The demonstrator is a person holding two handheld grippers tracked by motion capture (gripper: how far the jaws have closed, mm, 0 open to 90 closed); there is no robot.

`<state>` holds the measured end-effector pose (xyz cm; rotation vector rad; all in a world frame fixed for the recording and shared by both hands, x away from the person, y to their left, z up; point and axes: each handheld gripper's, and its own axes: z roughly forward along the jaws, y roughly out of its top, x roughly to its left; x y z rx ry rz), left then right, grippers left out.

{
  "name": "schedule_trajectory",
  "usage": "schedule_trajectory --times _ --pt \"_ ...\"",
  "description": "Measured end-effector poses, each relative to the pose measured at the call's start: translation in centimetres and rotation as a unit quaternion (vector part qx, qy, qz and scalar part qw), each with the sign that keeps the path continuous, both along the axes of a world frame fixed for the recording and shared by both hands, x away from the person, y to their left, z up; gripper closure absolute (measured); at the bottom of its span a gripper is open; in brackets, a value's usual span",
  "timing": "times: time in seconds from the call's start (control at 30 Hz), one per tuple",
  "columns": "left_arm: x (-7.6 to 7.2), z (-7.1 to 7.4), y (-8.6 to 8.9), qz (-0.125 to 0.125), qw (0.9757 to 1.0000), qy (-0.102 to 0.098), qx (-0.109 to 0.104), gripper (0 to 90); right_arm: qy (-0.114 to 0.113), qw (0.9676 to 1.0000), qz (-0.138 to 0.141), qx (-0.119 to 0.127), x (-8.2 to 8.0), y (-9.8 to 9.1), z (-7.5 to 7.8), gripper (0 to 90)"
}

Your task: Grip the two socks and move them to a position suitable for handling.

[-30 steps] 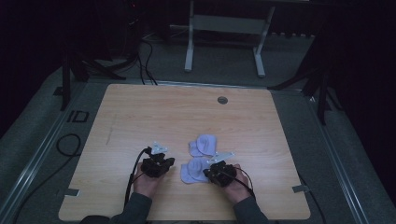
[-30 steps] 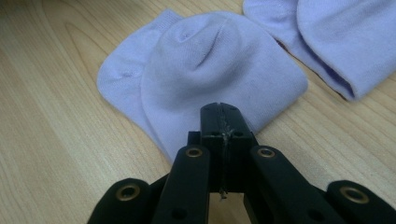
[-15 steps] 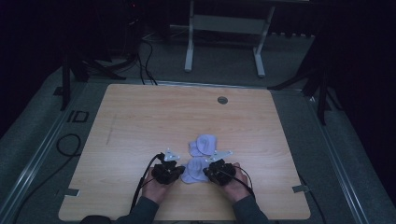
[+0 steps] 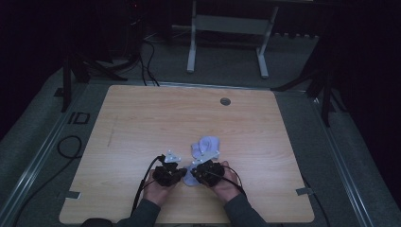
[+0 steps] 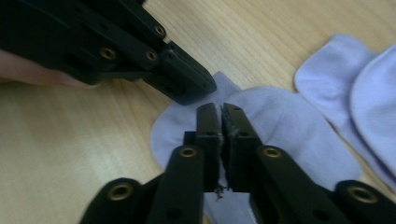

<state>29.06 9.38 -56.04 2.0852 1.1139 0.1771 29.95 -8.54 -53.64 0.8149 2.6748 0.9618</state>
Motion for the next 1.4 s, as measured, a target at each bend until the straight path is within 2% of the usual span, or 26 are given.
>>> schedule_trajectory --times 0.07,0.1,0.23,0.33,0.37,0.4,0.43,0.53,0.67,0.73,0.87,0.93,1.03,1.07,1.17,1.4 --pt "0.0 0.0 0.0 0.0 1.0 -0.001 0.0 90.0 0.021 0.9998 -0.001 -0.006 0.5 0.2 -1.0 78.5" --pt "0.0 0.0 0.0 -0.001 1.0 0.0 0.001 90.0 0.027 0.9996 -0.001 0.002 0.6 0.2 -1.2 76.2" --pt "0.0 0.0 0.1 0.0 1.0 0.002 -0.005 90.0 0.044 0.999 0.0 0.003 0.7 0.3 -1.0 71.1" --pt "0.0 0.0 0.1 -0.001 1.0 0.001 -0.001 90.0 0.039 0.9992 -0.002 -0.006 0.7 0.6 -1.0 71.0" --pt "0.0 0.0 0.1 -0.001 1.0 0.001 -0.002 90.0 0.03 0.9995 -0.001 -0.012 0.6 0.8 -1.0 72.1" --pt "0.0 -0.1 0.1 -0.001 1.0 0.002 -0.005 90.0 0.015 0.9995 -0.002 -0.027 0.4 1.1 -1.0 77.3" --pt "0.0 -0.1 0.1 -0.002 1.0 0.001 -0.005 90.0 0.013 0.9995 -0.005 -0.029 0.4 1.1 -1.0 80.0" --pt "0.0 0.0 0.1 -0.002 1.0 0.0 -0.003 90.0 0.019 0.9995 -0.017 -0.021 0.7 0.8 -1.0 86.9" --pt "0.1 0.0 0.1 -0.005 1.0 0.001 -0.002 90.0 0.023 0.9991 -0.036 0.0 0.6 0.1 -1.0 87.9" --pt "0.1 -0.1 0.1 -0.004 1.0 0.001 -0.004 90.0 0.022 0.9991 -0.037 0.004 0.5 0.0 -0.8 87.9" --pt "0.0 0.0 0.1 -0.005 1.0 -0.001 -0.001 90.0 0.016 0.9986 -0.046 0.021 0.1 -1.1 -0.1 87.9" --pt "0.1 -0.1 0.1 -0.006 1.0 0.0 -0.002 90.0 0.013 0.9973 -0.063 0.035 0.0 -2.3 0.4 87.9" --pt "0.1 0.0 0.2 -0.007 1.0 0.0 -0.001 90.0 0.01 0.9967 -0.069 0.041 0.0 -2.8 0.5 87.8" --pt "0.1 0.0 0.2 -0.007 1.0 0.0 -0.001 90.0 0.005 0.9952 -0.084 0.051 -0.2 -3.9 0.7 87.8" --pt "0.1 0.0 0.2 -0.008 1.0 -0.001 0.0 90.0 -0.004 0.9932 -0.102 0.057 -0.8 -5.4 1.0 87.7" --pt "0.1 -0.1 0.2 -0.01 0.9999 -0.001 -0.001 90.0 -0.027 0.9861 -0.157 0.047 -2.8 -9.9 1.2 85.9"
